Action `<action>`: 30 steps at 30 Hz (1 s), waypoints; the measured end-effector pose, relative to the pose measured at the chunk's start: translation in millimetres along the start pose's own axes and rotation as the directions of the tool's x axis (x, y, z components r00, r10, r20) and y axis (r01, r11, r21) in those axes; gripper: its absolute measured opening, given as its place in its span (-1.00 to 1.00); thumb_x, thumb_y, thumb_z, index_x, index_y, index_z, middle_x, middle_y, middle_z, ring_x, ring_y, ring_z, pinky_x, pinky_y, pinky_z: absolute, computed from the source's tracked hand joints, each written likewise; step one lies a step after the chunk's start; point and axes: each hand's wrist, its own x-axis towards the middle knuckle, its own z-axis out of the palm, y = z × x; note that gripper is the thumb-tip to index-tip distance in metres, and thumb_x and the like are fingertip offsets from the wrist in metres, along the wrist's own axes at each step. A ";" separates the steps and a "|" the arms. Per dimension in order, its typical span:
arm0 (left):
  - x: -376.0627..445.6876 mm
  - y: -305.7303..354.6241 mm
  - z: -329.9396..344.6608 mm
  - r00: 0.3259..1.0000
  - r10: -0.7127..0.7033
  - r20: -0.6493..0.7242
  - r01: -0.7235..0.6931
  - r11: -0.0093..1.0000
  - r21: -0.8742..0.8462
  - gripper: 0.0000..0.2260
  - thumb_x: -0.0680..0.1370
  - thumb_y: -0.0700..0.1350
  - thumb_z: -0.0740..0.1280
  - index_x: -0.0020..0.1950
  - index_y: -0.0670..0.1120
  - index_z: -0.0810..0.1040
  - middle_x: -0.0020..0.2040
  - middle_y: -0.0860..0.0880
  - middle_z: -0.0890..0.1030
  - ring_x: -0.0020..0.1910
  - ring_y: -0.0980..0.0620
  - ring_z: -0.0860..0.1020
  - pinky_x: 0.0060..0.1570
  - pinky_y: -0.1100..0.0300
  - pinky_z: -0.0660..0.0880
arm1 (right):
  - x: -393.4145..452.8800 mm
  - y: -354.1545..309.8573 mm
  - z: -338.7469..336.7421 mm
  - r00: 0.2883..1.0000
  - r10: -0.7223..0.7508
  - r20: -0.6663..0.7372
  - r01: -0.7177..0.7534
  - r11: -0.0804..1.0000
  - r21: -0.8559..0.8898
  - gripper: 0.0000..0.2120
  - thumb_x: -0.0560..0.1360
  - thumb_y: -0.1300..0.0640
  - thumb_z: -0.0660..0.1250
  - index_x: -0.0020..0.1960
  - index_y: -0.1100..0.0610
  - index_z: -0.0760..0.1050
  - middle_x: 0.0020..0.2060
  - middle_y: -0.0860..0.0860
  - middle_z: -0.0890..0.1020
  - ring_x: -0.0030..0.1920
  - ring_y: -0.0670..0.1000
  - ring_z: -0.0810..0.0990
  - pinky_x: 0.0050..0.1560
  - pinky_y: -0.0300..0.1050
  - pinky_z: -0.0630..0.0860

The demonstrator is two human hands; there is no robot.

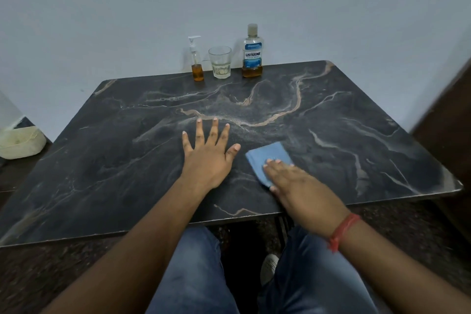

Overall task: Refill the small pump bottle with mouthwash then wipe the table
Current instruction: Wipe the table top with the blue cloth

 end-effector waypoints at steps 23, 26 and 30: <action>12.4 63.9 12.2 0.993 0.114 0.012 -0.114 0.993 -0.026 -0.33 0.56 0.36 -0.33 0.63 0.11 -0.15 0.63 0.08 -0.24 0.55 -0.14 -0.38 0.45 -0.36 -0.30 | -51.4 54.0 -28.7 0.946 0.318 -0.067 -0.313 0.947 0.065 -0.54 0.67 0.06 0.05 0.55 0.12 0.17 0.55 0.06 0.17 0.55 0.02 0.10 0.52 -0.16 -0.10; 14.3 70.8 11.0 0.991 0.129 0.021 -0.128 0.992 -0.018 -0.33 0.56 0.36 -0.34 0.63 0.11 -0.16 0.62 0.08 -0.25 0.55 -0.14 -0.39 0.45 -0.36 -0.29 | -56.1 50.0 -21.8 0.983 0.182 -0.034 -0.178 0.980 0.092 -0.55 0.67 0.04 0.05 0.54 0.06 0.20 0.55 0.01 0.19 0.54 -0.03 0.11 0.47 -0.32 -0.20; 15.6 74.9 9.5 0.990 0.138 0.024 -0.137 0.990 -0.018 -0.32 0.55 0.36 -0.35 0.62 0.11 -0.16 0.63 0.07 -0.25 0.55 -0.14 -0.39 0.45 -0.35 -0.30 | -48.9 82.4 -34.3 0.913 0.400 -0.078 -0.396 0.916 0.071 -0.55 0.67 0.05 0.05 0.54 0.11 0.18 0.55 0.06 0.19 0.55 0.02 0.11 0.50 -0.18 -0.11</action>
